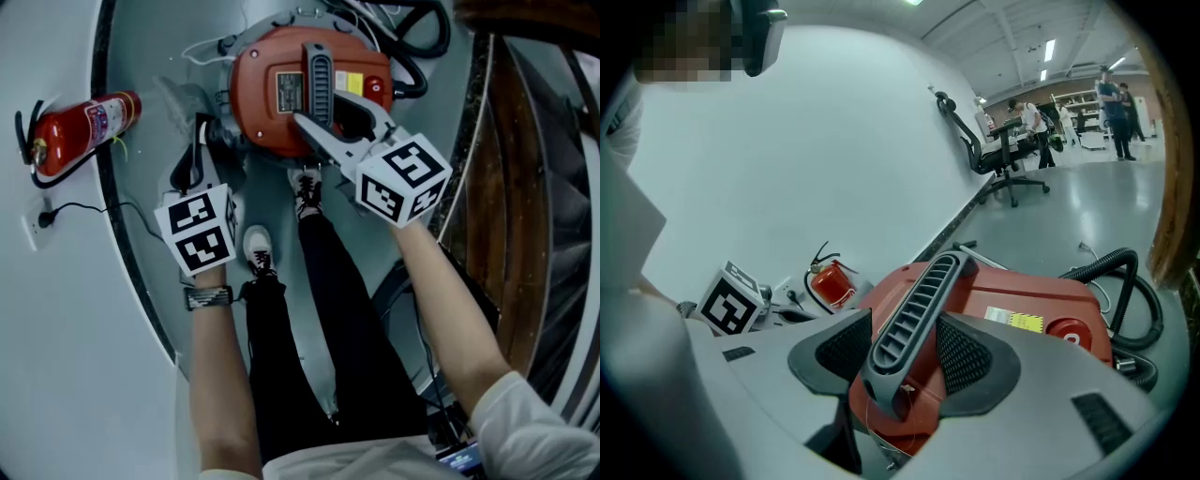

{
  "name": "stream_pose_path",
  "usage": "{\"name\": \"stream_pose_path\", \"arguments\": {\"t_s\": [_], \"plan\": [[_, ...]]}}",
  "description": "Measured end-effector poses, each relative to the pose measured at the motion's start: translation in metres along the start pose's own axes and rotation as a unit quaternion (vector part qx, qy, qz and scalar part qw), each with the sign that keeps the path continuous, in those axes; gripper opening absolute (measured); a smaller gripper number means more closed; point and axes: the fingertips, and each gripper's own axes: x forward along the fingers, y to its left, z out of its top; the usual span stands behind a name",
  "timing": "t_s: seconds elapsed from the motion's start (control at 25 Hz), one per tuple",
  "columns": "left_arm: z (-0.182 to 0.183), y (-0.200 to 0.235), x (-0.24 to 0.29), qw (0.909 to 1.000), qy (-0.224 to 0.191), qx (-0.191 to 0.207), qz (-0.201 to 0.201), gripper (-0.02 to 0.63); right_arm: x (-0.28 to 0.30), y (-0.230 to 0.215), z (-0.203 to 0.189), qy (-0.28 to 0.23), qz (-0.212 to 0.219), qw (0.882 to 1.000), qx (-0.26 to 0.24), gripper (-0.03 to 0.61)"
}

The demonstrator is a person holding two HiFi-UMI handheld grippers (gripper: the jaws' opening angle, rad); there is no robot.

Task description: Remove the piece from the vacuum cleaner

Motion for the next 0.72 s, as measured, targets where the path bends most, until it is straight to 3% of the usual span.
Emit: {"name": "stream_pose_path", "arguments": {"t_s": [0.72], "plan": [[-0.0024, 0.0042, -0.0003, 0.9999, 0.002, -0.014, 0.000, 0.038, 0.0000, 0.0000, 0.0005, -0.001, -0.002, 1.000, -0.002, 0.210]]}}
